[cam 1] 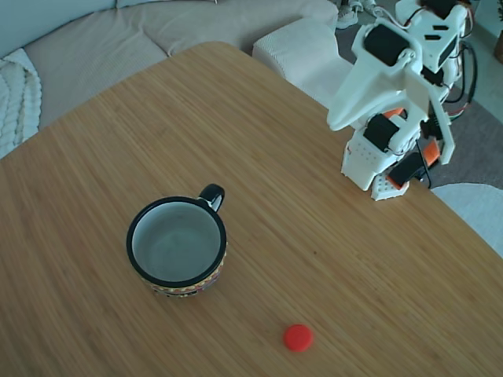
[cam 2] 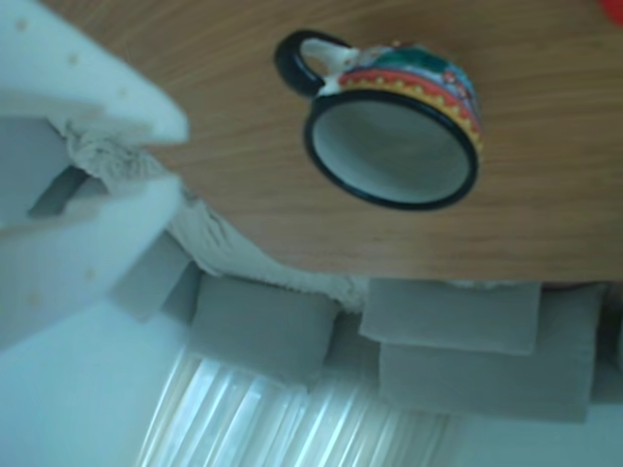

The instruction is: Grasp a red cap and put it in the cup.

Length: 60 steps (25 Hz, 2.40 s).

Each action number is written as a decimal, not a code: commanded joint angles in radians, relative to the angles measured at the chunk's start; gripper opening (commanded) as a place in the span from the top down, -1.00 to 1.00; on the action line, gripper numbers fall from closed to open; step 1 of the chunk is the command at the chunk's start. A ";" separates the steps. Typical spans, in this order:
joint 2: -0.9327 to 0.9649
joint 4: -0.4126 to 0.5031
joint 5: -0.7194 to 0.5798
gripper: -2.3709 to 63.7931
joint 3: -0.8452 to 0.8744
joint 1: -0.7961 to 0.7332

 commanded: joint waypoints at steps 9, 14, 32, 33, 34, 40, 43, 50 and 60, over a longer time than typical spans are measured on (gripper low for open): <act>-0.002 -0.009 0.002 0.94 -0.009 0.000; -0.002 -0.006 0.002 0.94 -0.009 0.000; -0.015 -0.011 -0.003 0.94 -0.009 -0.006; -0.017 -0.011 -0.003 0.94 -0.008 -0.020; -0.017 -0.011 -0.005 0.94 -0.006 -0.037; -0.048 -0.021 -0.008 0.92 -0.009 -0.225; -0.083 -0.021 -0.006 0.94 -0.021 -0.328; -0.095 -0.055 -0.003 0.94 -0.021 -0.531; -0.262 -0.118 0.003 0.94 -0.095 -0.532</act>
